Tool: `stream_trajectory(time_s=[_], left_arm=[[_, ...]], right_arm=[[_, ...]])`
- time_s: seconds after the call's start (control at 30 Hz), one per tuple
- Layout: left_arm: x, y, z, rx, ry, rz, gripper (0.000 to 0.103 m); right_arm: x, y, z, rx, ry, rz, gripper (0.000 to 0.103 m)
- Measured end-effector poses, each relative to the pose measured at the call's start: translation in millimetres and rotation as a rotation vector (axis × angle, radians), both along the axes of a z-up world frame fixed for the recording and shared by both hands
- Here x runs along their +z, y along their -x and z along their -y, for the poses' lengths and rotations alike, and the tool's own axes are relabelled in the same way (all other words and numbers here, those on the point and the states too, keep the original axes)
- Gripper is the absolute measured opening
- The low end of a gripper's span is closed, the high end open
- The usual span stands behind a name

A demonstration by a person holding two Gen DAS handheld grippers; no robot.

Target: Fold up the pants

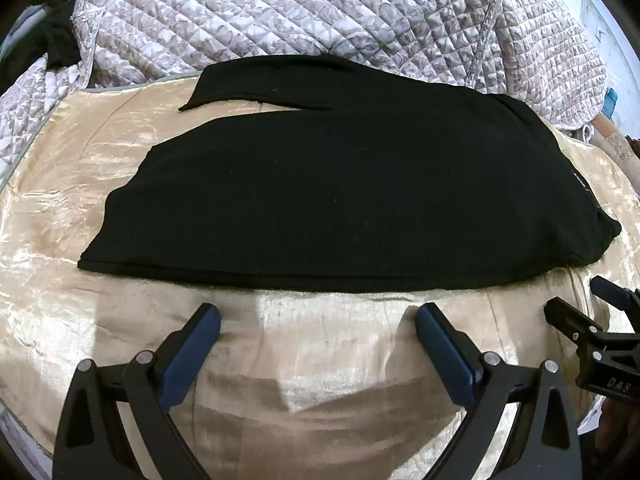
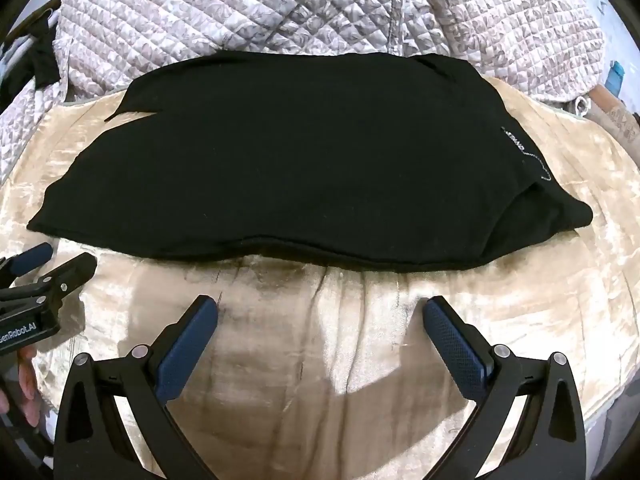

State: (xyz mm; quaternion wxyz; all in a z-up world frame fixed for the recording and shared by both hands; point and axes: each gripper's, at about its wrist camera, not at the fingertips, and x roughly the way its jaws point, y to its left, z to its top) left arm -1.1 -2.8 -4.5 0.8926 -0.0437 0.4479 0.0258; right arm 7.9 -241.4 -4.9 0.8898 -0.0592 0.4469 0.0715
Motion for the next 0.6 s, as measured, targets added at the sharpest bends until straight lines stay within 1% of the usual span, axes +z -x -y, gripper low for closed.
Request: stream_trajectory(time_s=[0.4,0.5,0.6], left_arm=[[3.0,5.5,0.8,-0.004,-0.005,0.001,0.099],[7.3,8.0,2.8,-0.014,-0.008,0.003,0.098],[14.7,10.7,6.9,-0.040,-0.008,0.016,0.098]], right_arm=[[-1.9,-1.1,3.6,-0.002,-0.030,-0.004,0.103],[-1.5,-0.8,4.8,-0.002,-0.032,-0.011,0.103],[4.1,1.9,7.1,-0.003,-0.054,0.003,0.103]])
